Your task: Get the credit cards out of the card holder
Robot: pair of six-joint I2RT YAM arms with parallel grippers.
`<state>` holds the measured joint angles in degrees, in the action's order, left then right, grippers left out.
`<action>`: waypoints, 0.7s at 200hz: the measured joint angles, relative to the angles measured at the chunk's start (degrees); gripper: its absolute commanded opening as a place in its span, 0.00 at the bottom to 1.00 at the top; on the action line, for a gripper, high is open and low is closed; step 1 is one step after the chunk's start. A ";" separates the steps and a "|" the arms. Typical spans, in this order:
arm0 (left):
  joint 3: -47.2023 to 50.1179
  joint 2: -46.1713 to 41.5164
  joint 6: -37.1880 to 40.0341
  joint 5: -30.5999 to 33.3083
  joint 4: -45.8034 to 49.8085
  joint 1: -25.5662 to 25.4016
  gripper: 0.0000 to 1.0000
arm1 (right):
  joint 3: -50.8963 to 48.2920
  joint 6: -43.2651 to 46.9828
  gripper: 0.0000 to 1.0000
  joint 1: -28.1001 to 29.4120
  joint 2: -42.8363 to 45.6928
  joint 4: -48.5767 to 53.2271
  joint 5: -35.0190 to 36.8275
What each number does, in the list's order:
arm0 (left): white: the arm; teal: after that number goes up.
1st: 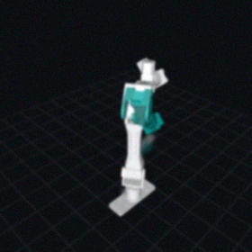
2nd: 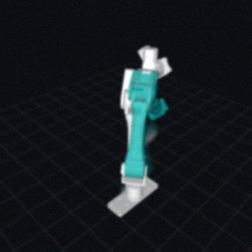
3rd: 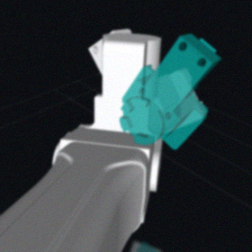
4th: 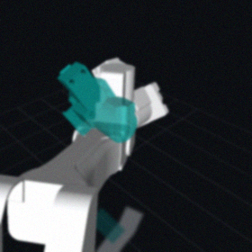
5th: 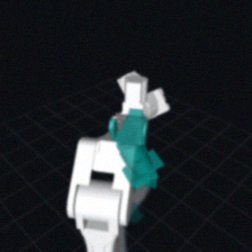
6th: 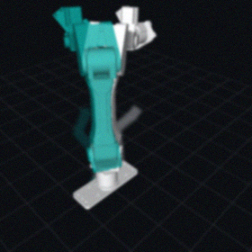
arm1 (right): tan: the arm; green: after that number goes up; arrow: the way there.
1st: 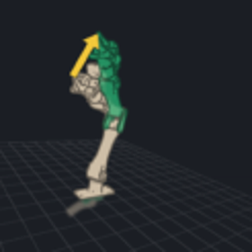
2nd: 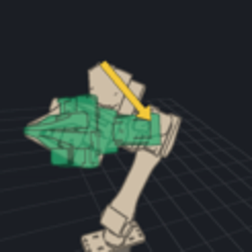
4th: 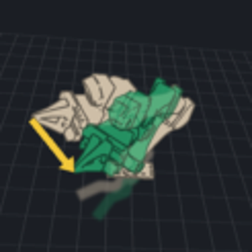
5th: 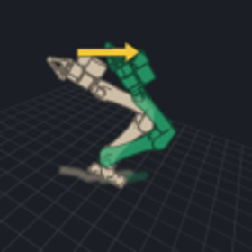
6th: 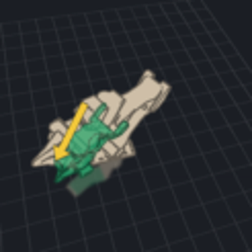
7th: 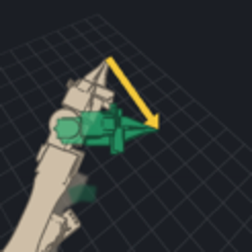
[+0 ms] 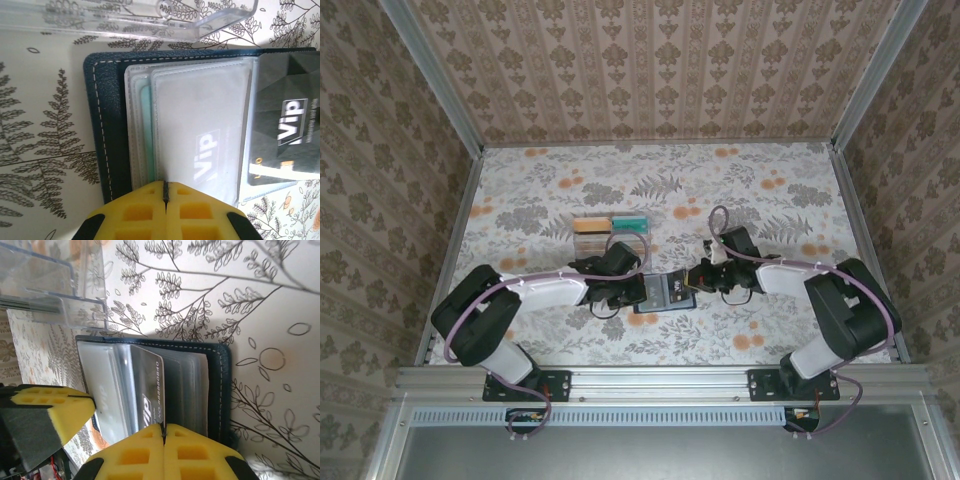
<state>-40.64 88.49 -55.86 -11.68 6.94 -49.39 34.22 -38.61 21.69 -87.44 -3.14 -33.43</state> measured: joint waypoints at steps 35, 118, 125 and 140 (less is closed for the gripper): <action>0.00 -1.60 0.39 0.44 2.84 0.94 0.13 | 0.02 1.22 0.00 -0.68 3.87 2.86 0.00; -0.13 -15.98 -0.31 -4.33 0.50 9.60 0.62 | 4.02 0.90 0.00 -1.20 11.02 6.16 -0.11; -0.11 -16.79 -0.72 -5.29 -0.55 10.78 0.62 | 4.72 0.63 0.00 -1.20 11.30 5.73 -0.31; 0.17 -18.47 -1.66 -7.63 -3.65 13.46 0.62 | 5.79 -0.59 0.00 -1.20 11.43 3.91 -0.92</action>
<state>-40.47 70.02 -57.52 -19.31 3.29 -35.92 40.01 -39.20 20.49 -76.01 0.78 -34.35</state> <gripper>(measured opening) 0.623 0.060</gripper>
